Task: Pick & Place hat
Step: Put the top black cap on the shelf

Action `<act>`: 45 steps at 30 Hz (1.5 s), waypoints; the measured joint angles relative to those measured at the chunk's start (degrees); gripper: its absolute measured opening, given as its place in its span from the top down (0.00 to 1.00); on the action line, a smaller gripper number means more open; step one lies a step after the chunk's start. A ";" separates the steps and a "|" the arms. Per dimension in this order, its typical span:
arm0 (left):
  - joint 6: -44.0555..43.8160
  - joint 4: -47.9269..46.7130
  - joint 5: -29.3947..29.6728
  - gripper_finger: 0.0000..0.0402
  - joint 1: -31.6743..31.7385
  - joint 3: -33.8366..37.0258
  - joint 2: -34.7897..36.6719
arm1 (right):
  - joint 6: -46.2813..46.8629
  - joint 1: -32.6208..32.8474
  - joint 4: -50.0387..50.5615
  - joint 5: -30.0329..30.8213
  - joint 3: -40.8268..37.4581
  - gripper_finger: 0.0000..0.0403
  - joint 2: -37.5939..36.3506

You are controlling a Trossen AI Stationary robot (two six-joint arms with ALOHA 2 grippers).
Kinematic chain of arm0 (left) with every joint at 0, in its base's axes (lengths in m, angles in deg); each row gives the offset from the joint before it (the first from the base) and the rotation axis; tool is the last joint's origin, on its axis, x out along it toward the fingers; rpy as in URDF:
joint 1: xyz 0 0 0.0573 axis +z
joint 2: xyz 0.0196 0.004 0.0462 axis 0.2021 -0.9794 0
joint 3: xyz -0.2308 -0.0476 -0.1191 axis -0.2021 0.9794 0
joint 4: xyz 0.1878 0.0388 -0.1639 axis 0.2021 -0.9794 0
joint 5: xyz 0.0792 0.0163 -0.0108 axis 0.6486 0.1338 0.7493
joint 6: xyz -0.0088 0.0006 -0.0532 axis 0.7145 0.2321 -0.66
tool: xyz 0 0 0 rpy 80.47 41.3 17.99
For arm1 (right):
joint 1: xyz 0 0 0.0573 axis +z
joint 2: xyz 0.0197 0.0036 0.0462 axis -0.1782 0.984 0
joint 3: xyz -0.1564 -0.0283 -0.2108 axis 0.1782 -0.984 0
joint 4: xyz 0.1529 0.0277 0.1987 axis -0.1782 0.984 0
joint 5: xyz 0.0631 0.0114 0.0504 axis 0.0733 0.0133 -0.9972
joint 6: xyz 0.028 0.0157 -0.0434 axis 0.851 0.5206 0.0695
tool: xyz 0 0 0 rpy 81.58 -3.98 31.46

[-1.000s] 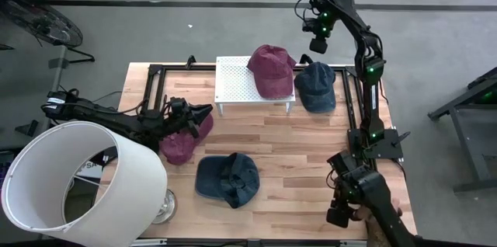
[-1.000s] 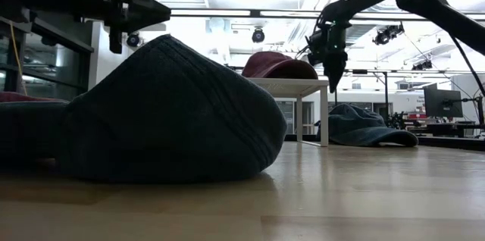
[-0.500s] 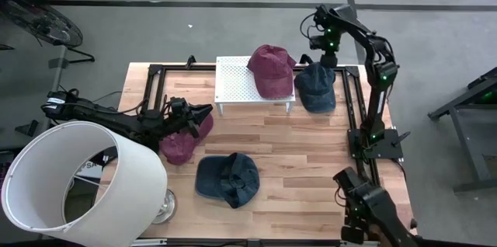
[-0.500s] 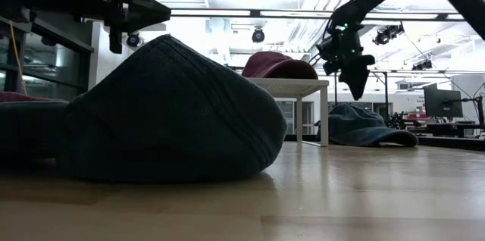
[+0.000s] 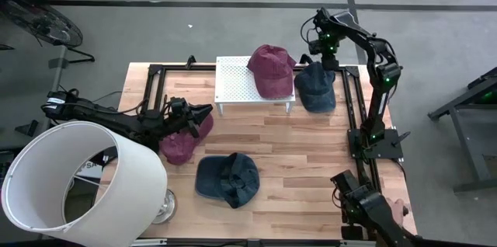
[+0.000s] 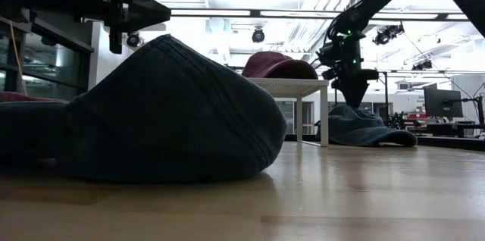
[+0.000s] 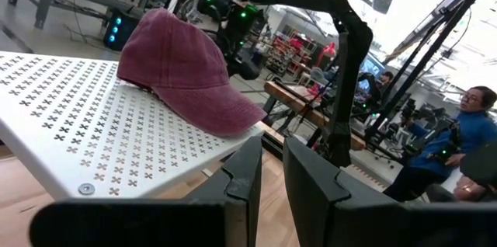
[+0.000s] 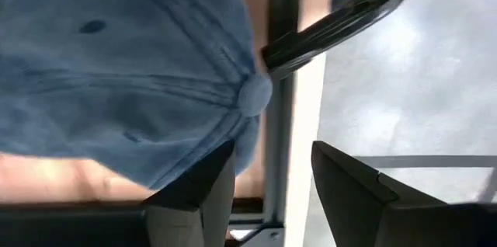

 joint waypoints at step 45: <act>-0.96 -1.40 0.00 0.86 0.00 0.00 0.02 | 6.90 0.26 -0.16 -6.46 1.76 0.24 1.15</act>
